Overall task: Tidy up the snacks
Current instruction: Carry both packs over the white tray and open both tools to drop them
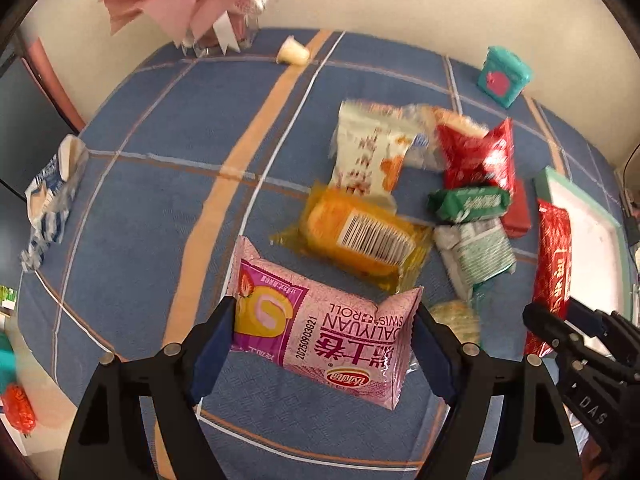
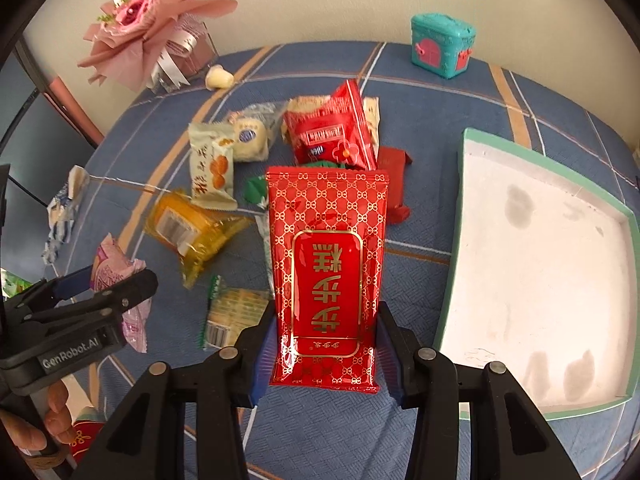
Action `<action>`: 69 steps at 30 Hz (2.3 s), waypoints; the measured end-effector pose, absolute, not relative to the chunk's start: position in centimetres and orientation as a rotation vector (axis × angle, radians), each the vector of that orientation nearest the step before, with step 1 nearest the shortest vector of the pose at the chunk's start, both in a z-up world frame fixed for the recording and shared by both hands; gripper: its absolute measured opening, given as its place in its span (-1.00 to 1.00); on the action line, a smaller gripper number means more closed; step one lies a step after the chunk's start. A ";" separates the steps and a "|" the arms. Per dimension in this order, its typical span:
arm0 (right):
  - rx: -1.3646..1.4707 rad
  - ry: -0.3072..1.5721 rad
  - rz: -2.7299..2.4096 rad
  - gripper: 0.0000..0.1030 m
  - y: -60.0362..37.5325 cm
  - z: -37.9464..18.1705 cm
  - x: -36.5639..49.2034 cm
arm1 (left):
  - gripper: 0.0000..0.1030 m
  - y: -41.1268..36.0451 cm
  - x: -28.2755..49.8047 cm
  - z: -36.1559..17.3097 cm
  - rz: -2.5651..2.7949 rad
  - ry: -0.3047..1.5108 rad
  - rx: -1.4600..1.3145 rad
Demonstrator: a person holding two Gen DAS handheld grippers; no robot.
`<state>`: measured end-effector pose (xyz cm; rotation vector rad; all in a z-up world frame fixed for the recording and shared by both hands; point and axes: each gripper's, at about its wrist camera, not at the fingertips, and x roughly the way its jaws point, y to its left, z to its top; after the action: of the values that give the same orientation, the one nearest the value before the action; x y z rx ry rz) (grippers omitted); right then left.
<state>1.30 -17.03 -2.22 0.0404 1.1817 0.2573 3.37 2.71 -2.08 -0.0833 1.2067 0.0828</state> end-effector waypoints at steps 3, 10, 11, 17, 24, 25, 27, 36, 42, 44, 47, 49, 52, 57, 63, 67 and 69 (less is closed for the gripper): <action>0.037 1.168 0.247 -0.07 -17.6 -1.5 1.2 | 0.62 1.8 3.9 -0.3 0.068 1.187 -0.081; 0.079 1.159 0.191 -0.07 -20.3 -1.0 1.9 | 0.62 -2.3 5.4 0.8 0.002 1.187 -0.077; 0.090 1.157 0.179 -0.07 -21.0 -0.9 2.1 | 0.62 -2.7 5.5 0.6 -0.003 1.184 -0.070; 0.137 1.153 0.032 -0.07 -25.9 -1.2 3.3 | 0.62 -7.4 6.7 0.7 -0.070 1.172 -0.036; 0.268 1.156 -0.108 -0.06 -32.9 -1.5 3.8 | 0.62 -14.4 8.0 1.6 -0.177 1.126 0.005; 0.286 1.159 -0.121 -0.06 -33.7 -1.7 3.8 | 0.62 -15.6 8.2 1.6 -0.198 1.120 0.011; 0.328 1.163 -0.151 -0.06 -35.5 -2.0 4.0 | 0.62 -17.6 8.5 1.5 -0.227 1.108 0.025; 0.405 1.151 -0.281 -0.06 -41.0 -3.4 4.6 | 0.62 -23.5 9.9 0.1 -0.314 1.075 0.065; 0.371 1.129 -0.326 -0.06 -42.5 -4.6 5.5 | 0.62 -25.5 10.7 -1.8 -0.341 1.059 0.125; 0.374 1.123 -0.330 -0.06 -43.0 -4.9 6.0 | 0.62 -25.9 11.3 -2.5 -0.341 1.060 0.133; 0.365 1.118 -0.341 -0.06 -43.5 -5.4 6.6 | 0.62 -26.3 12.0 -3.3 -0.338 1.072 0.136; 0.369 1.117 -0.344 -0.06 -43.8 -5.5 6.9 | 0.62 -26.6 12.5 -3.7 -0.344 1.072 0.141; 0.377 1.132 -0.347 -0.06 -44.0 -5.8 7.5 | 0.62 -27.1 12.9 -4.2 -0.354 1.069 0.143; 0.383 1.174 -0.360 -0.05 -44.2 -6.4 8.1 | 0.63 -27.8 13.3 -5.2 -0.373 1.086 0.150; 0.370 1.189 -0.356 -0.05 -44.1 -6.8 8.2 | 0.66 -28.1 13.2 -5.5 -0.384 1.091 0.165; 0.367 1.182 -0.347 -0.05 -44.0 -6.5 8.1 | 0.67 -27.9 13.3 -5.1 -0.381 1.086 0.154; 0.366 1.175 -0.342 -0.03 -44.0 -6.3 8.0 | 0.70 -27.7 13.2 -4.9 -0.377 1.085 0.147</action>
<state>8.03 -44.02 -6.34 0.3662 1.1755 -0.3422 13.21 -27.71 -4.94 0.1474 1.0853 -0.3767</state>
